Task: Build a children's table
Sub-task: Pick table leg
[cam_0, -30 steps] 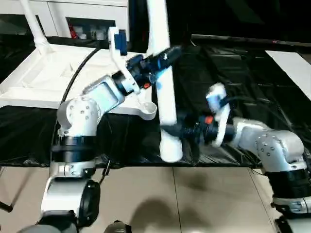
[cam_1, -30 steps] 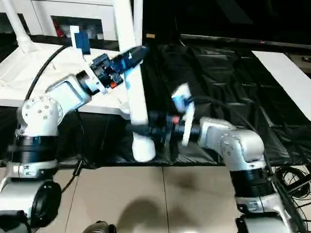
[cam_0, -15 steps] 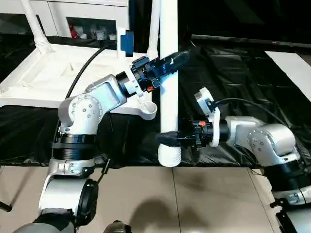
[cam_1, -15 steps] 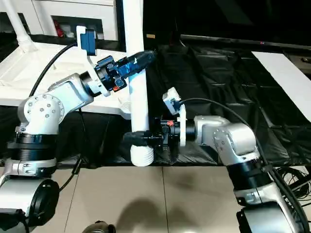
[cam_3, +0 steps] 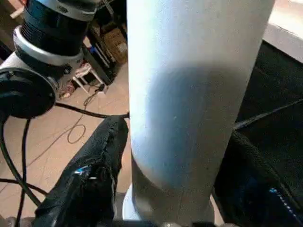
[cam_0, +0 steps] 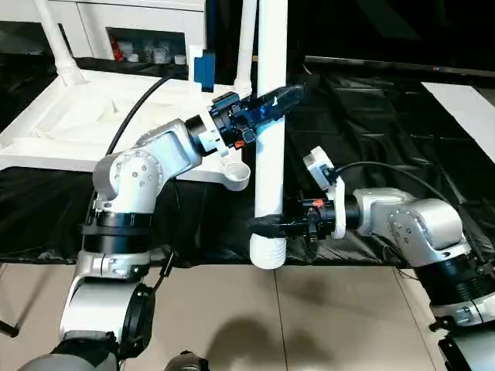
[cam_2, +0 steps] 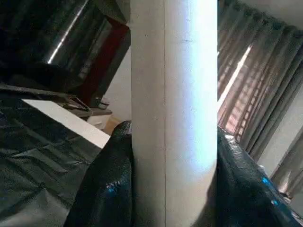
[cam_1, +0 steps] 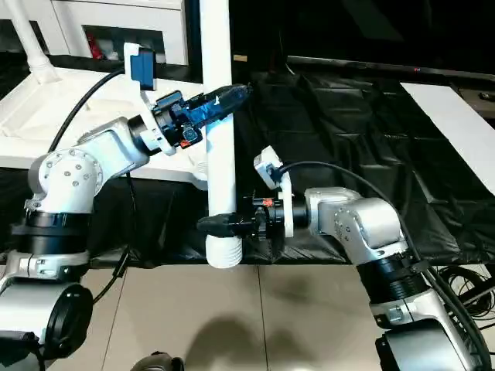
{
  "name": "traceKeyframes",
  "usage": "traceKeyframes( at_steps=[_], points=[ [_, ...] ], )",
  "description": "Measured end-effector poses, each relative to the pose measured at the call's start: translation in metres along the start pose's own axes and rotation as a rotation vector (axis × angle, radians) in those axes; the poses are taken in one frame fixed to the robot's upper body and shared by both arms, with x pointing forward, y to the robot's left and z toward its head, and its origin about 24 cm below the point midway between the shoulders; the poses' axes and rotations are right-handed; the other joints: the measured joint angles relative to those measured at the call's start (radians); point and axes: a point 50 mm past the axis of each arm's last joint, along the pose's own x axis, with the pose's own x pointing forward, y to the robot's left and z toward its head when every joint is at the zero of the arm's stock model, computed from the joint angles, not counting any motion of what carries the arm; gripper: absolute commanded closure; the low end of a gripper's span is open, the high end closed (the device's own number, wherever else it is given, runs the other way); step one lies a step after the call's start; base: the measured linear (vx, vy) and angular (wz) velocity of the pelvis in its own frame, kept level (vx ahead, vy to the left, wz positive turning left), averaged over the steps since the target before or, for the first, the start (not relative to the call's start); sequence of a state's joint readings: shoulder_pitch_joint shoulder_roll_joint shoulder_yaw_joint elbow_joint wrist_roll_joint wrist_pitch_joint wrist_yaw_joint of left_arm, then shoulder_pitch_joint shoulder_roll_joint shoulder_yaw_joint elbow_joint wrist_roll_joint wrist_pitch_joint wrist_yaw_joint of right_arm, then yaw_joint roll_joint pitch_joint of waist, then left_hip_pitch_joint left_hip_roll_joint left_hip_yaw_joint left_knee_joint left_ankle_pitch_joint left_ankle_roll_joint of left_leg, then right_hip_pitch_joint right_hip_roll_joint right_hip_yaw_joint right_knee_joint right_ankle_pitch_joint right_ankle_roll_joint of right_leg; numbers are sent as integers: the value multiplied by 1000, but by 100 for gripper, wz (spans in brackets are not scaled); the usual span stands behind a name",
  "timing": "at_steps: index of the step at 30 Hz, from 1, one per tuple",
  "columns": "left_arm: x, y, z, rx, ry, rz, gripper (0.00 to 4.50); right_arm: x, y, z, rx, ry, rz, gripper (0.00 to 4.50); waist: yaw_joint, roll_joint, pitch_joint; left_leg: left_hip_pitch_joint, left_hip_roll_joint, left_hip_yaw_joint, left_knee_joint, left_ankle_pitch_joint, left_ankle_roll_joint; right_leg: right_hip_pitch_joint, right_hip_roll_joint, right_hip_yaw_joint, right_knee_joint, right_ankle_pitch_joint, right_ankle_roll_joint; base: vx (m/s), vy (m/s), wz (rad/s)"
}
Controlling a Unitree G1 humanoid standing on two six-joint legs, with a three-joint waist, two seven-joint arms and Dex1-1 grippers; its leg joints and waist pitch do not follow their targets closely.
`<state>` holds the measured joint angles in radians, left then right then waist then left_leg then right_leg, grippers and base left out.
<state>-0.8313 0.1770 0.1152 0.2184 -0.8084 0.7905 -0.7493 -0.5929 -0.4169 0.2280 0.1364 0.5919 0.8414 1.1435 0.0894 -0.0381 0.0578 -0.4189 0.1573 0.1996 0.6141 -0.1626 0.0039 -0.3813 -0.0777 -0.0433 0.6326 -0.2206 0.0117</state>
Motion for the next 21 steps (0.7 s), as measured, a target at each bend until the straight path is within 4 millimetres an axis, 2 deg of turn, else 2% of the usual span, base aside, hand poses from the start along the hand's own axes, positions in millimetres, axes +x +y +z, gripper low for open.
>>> traceKeyframes(
  at_steps=[8,10,13,14,21],
  points=[
    [1,3,0,-19,14,30,277,2,-2,-2,7,-4,-2,259,0,0,0,0,0,0,0,1,-1,0,0,0,0,1,0,0,0,0],
    [1,4,1,-18,14,41,221,4,-3,-2,6,-11,-2,261,0,0,0,0,0,0,0,1,-1,0,0,0,0,1,0,0,0,0],
    [2,5,3,-9,10,63,201,7,-3,-1,0,-42,-14,262,0,0,0,0,0,0,0,1,-1,0,0,0,0,1,0,0,0,0],
    [2,4,4,-1,8,65,179,9,-3,0,-3,-54,-18,263,0,0,0,0,0,0,0,1,-1,0,0,0,0,1,0,0,0,0],
    [0,5,20,118,-90,139,163,12,-10,14,-62,-258,-166,263,0,1,0,0,1,0,0,2,-3,0,0,-1,0,2,0,0,0,0]
  ],
)
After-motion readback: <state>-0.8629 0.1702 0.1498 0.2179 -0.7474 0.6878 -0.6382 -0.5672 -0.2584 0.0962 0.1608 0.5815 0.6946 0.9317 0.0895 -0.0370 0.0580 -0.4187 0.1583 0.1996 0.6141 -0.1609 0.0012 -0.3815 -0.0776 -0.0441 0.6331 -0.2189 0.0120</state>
